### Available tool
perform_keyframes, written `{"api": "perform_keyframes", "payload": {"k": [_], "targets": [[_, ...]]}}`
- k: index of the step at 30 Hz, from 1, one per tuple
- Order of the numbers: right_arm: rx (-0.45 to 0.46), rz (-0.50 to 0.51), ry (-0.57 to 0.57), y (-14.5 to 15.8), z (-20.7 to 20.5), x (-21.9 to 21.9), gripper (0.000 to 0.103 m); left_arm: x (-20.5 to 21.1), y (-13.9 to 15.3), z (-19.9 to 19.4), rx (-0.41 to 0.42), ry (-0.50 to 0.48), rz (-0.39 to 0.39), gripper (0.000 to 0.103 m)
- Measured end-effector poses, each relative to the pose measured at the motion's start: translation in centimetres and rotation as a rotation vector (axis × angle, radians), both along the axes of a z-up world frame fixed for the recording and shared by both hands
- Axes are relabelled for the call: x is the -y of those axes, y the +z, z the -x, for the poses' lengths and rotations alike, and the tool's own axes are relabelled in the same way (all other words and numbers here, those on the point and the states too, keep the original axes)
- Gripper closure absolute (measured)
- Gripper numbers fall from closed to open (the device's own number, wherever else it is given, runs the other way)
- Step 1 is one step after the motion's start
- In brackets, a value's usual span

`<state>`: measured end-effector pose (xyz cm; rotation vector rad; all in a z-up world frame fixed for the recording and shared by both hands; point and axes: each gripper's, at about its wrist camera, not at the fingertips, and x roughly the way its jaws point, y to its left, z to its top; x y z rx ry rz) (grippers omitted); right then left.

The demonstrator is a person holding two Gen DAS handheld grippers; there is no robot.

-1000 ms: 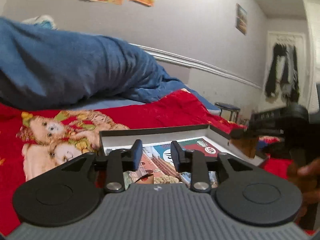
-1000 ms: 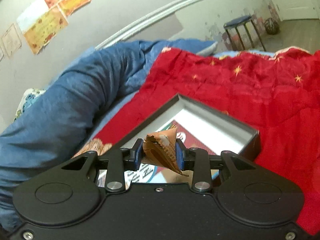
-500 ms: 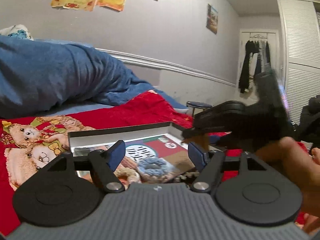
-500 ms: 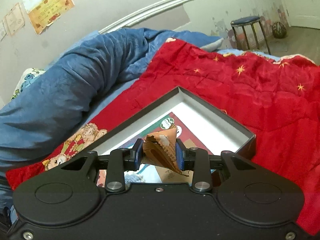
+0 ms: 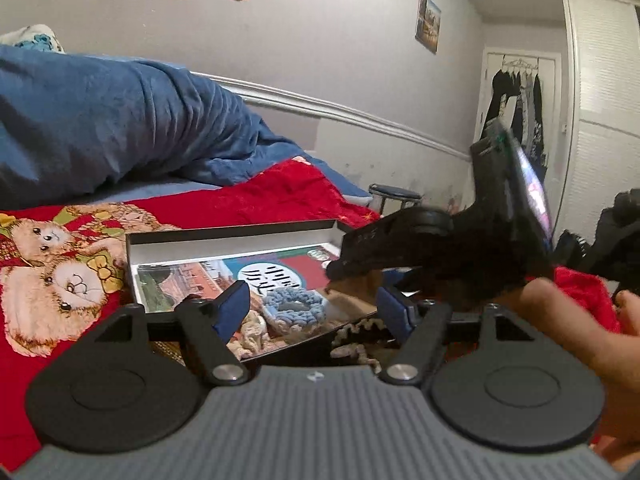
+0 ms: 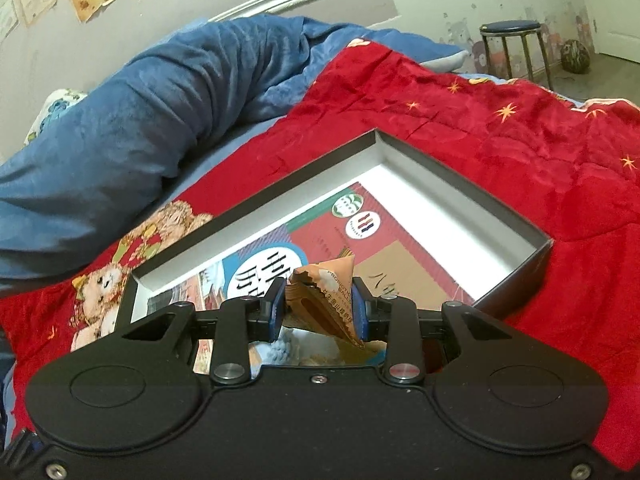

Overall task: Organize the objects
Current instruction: 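Lower the brown triangle into the box and open the right gripper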

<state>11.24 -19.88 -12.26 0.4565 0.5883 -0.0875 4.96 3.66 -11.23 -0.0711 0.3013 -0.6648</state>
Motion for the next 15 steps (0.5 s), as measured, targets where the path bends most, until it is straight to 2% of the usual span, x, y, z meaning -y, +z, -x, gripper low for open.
{"api": "perform_keyframes", "payload": {"k": [9,11,15], "targets": [[-0.023,0.026,0.031,-0.2,-0.4,-0.4,0.069,0.7,0.0,1.5,-0.012,-0.130,0.015,0.022],[-0.030,0.035,0.030,-0.2,-0.4,-0.4,0.068,0.8,-0.1,1.9,0.008,-0.124,0.013,0.023],[-0.008,0.018,0.019,0.2,0.2,0.2,0.061,1.2,-0.1,2.5,0.054,-0.128,-0.002,0.023]]}}
